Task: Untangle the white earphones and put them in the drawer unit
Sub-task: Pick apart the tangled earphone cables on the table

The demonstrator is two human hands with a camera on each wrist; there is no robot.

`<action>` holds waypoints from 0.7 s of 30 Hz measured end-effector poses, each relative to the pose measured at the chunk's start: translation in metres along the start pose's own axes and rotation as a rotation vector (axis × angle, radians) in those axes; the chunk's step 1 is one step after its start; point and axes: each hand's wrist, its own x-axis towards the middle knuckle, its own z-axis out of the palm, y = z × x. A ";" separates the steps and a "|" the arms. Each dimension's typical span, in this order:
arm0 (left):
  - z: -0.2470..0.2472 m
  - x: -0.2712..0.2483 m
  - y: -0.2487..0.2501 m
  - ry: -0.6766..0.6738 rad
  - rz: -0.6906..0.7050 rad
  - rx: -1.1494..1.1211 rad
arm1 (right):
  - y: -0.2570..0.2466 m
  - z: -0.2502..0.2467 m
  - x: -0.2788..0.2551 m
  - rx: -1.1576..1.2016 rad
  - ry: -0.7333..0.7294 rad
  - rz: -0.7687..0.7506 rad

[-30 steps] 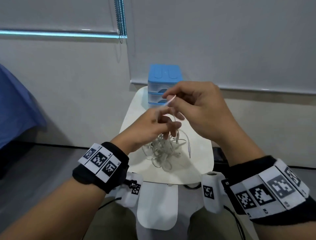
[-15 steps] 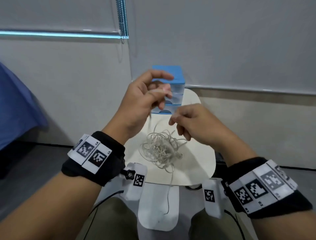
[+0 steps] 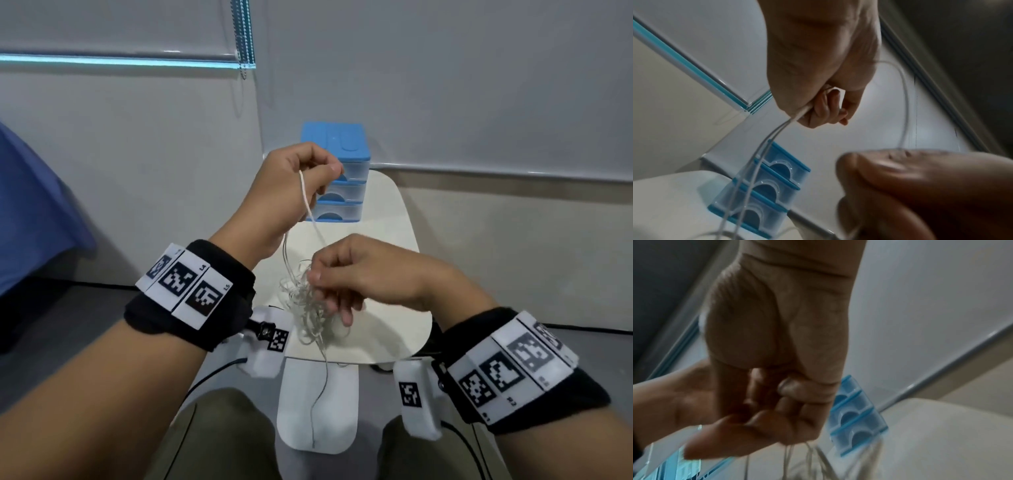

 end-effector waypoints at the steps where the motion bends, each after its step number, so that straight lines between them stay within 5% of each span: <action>1: -0.003 0.000 -0.001 -0.018 -0.022 0.007 | -0.003 -0.006 0.000 -0.024 0.089 0.003; 7: -0.008 -0.024 -0.023 -0.454 -0.109 -0.039 | -0.049 -0.048 -0.013 0.277 0.722 -0.346; 10: -0.001 -0.026 -0.042 -0.464 -0.135 0.129 | -0.046 -0.063 -0.003 0.066 1.074 -0.437; 13: -0.001 -0.027 -0.052 -0.421 -0.192 0.240 | -0.038 -0.066 -0.008 -0.206 1.246 -0.442; 16: -0.002 -0.028 -0.049 -0.373 -0.132 0.216 | -0.024 -0.059 -0.010 -0.401 1.146 -0.287; 19: 0.001 -0.024 -0.040 -0.316 0.013 0.212 | -0.007 -0.044 -0.001 -0.351 0.719 -0.022; 21: 0.001 -0.022 -0.034 -0.350 0.058 0.244 | -0.003 -0.037 0.000 -0.351 0.547 0.023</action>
